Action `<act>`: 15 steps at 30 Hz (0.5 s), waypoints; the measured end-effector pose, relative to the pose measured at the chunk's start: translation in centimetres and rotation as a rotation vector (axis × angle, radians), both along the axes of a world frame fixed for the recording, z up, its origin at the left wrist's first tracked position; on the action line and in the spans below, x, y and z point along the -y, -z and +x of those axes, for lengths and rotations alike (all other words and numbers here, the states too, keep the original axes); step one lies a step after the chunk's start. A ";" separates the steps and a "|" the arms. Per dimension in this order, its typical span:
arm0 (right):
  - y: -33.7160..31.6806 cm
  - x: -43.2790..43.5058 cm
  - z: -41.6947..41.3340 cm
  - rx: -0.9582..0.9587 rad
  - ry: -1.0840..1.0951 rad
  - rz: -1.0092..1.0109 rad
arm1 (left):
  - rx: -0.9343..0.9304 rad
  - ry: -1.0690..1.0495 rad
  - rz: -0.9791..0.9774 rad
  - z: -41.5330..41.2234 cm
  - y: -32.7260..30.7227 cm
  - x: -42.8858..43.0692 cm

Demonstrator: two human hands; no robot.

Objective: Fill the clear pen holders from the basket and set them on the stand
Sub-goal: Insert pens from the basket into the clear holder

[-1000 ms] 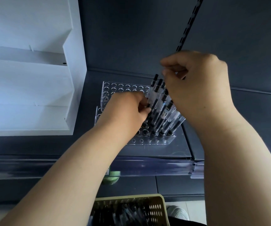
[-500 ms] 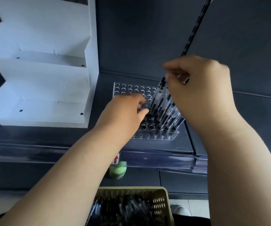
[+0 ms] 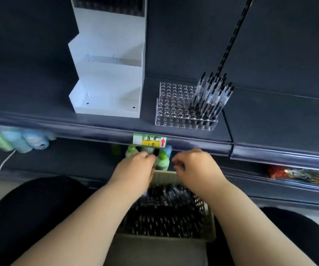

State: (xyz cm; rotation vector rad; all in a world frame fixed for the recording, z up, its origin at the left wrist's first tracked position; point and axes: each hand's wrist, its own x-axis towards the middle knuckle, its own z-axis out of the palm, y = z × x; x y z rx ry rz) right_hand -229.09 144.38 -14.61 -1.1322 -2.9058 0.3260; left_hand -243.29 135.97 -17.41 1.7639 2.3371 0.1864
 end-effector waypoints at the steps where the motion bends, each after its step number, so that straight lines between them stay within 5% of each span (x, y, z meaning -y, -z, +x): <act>1: 1.0 0.1 0.2 0.037 0.036 -0.041 | 0.030 -0.016 -0.036 0.2 0.9 0.2; 7: 6.5 2.7 1.7 0.224 0.218 -0.295 | 0.050 -0.098 -0.338 0.7 5.5 3.2; 15: 10.5 2.0 2.3 0.276 0.420 -0.249 | 0.174 -0.299 -0.510 1.1 9.6 2.9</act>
